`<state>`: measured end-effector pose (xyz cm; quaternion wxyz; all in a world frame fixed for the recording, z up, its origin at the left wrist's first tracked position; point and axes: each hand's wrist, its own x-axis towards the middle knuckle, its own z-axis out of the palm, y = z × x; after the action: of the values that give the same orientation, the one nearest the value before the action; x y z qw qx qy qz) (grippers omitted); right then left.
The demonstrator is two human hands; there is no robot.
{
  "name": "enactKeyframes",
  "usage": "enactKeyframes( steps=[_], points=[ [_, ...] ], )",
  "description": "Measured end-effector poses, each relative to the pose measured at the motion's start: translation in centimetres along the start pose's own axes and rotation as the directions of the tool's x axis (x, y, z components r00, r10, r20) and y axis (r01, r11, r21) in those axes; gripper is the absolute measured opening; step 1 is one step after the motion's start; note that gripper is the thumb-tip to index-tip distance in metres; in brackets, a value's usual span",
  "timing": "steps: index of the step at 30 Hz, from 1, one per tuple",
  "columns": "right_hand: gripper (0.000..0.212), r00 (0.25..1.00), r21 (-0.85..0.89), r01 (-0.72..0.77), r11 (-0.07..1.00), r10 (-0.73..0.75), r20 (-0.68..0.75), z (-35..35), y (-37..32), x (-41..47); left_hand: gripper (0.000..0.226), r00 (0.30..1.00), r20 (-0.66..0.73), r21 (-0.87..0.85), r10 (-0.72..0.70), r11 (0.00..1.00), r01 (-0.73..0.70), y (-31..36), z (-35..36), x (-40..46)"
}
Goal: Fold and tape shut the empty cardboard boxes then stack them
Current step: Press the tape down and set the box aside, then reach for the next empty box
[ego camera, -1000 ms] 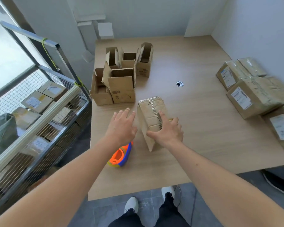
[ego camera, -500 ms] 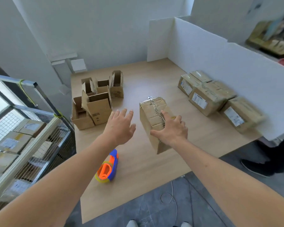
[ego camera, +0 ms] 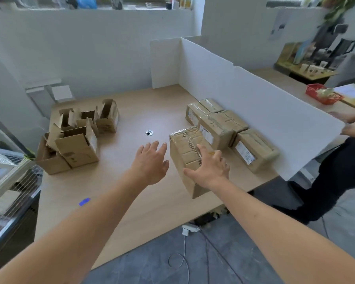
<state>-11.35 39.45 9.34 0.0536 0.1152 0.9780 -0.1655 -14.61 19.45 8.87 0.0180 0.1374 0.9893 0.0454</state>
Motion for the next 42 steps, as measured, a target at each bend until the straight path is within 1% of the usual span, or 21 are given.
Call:
enactKeyframes(
  steps=[6,12,17,20,26,31,34,38,42],
  points=[
    [0.098,1.000,0.032,-0.013,0.999,0.012,0.020,-2.5,8.8,2.2,0.069,0.999,0.032,-0.031,-0.003,1.000,0.004,8.3,1.3,2.8],
    [0.098,0.998,0.059,-0.055,0.997,0.053,0.029,-3.6,15.4,6.5,0.068,0.998,0.058,-0.041,0.033,0.999,-0.031,14.2,2.2,7.9],
    [0.098,0.995,0.054,-0.091,0.994,0.088,0.053,-3.0,19.4,11.8,0.067,0.995,0.091,-0.062,0.049,0.997,-0.044,17.1,5.0,13.7],
    [0.100,0.991,0.057,-0.114,0.992,0.109,0.076,-1.9,21.3,15.3,0.067,0.989,0.138,-0.080,0.054,0.996,-0.043,18.3,7.3,17.7],
    [0.102,0.981,-0.001,-0.136,0.991,0.135,0.136,-0.1,23.8,21.0,0.066,0.977,0.197,-0.118,0.082,0.991,-0.059,20.1,10.7,24.2],
    [0.101,0.982,-0.044,-0.120,0.992,0.125,0.145,0.9,25.3,24.0,0.064,0.970,0.233,-0.124,0.065,0.992,-0.036,21.2,11.8,27.2],
    [0.102,0.985,-0.088,-0.095,0.992,0.106,0.136,1.5,26.2,25.5,0.068,0.964,0.264,-0.121,0.033,0.993,0.000,22.1,12.7,28.3],
    [0.098,0.985,-0.183,0.002,0.983,0.030,0.167,2.3,27.3,26.3,0.071,0.952,0.303,-0.116,-0.051,0.989,0.090,23.4,13.6,28.7],
    [0.098,0.979,-0.270,0.121,0.955,-0.070,0.191,2.9,28.5,26.7,0.070,0.943,0.303,-0.107,-0.138,0.978,0.178,24.9,13.9,28.0]
  ],
)
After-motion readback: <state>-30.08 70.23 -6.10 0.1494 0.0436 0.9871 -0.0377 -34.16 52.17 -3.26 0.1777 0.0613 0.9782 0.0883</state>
